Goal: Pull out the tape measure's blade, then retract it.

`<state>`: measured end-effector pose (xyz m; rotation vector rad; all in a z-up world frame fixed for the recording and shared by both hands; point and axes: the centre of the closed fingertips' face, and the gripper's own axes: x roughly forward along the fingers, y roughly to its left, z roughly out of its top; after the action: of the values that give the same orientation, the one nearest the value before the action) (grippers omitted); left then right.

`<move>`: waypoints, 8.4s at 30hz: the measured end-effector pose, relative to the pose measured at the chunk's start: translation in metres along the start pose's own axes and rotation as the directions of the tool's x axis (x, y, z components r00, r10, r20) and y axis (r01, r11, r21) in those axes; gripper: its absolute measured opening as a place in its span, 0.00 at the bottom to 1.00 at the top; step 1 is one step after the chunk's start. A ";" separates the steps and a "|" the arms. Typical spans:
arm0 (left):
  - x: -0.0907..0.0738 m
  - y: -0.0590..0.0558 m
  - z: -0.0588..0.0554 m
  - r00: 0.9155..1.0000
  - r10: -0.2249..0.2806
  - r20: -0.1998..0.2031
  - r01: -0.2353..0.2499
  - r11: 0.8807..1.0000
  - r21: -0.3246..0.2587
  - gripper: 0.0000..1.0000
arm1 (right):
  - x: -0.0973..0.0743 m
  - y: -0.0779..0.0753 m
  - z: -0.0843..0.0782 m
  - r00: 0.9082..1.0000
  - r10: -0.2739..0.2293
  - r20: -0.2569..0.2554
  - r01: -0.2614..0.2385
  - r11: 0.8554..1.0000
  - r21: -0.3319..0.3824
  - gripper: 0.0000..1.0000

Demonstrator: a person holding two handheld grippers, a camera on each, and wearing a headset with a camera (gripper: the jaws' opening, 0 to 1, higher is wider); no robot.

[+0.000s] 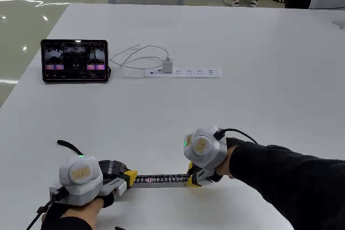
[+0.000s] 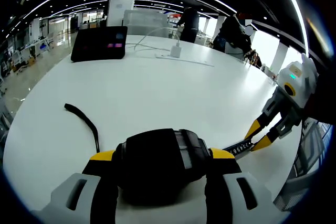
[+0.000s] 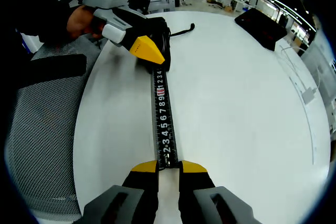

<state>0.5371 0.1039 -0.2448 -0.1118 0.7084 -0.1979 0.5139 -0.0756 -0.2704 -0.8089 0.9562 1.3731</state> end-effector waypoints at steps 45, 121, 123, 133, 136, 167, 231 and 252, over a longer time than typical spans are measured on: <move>0.000 0.000 0.000 1.000 -0.006 -0.006 0.006 1.000 -0.010 0.63 | 0.008 0.002 0.017 1.000 0.010 0.016 -0.010 1.000 0.003 0.10; 0.000 0.001 0.000 1.000 -0.015 -0.008 0.015 1.000 -0.018 0.63 | 0.024 0.005 0.051 0.999 0.006 0.051 -0.006 1.000 0.006 0.10; 0.000 0.001 0.000 1.000 -0.015 -0.007 0.015 1.000 -0.018 0.63 | 0.024 0.006 0.052 0.999 0.007 0.051 -0.007 1.000 0.005 0.10; 0.000 0.001 0.000 1.000 -0.017 -0.008 0.017 1.000 -0.019 0.63 | 0.026 0.006 0.055 0.999 0.008 0.054 -0.008 1.000 0.000 0.10; -0.001 0.000 0.000 1.000 -0.017 -0.008 0.017 1.000 -0.019 0.63 | 0.026 0.006 0.056 0.998 0.008 0.056 -0.008 1.000 0.000 0.10; -0.001 0.001 0.000 1.000 -0.023 -0.010 0.023 0.999 -0.024 0.63 | 0.032 0.007 0.068 0.996 0.010 0.083 -0.010 1.000 -0.003 0.10; -0.001 0.001 0.000 0.999 -0.034 -0.009 0.034 0.999 -0.035 0.63 | 0.049 0.010 0.104 0.988 0.014 0.154 -0.015 1.000 0.000 0.10; -0.001 0.002 0.001 0.999 -0.035 -0.007 0.035 0.999 -0.039 0.63 | 0.053 0.010 0.115 0.985 0.017 0.174 -0.019 1.000 0.008 0.10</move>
<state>0.5371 0.1059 -0.2435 -0.1608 0.7189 -0.2180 0.5110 0.0512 -0.2695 -0.6622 0.8354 1.4288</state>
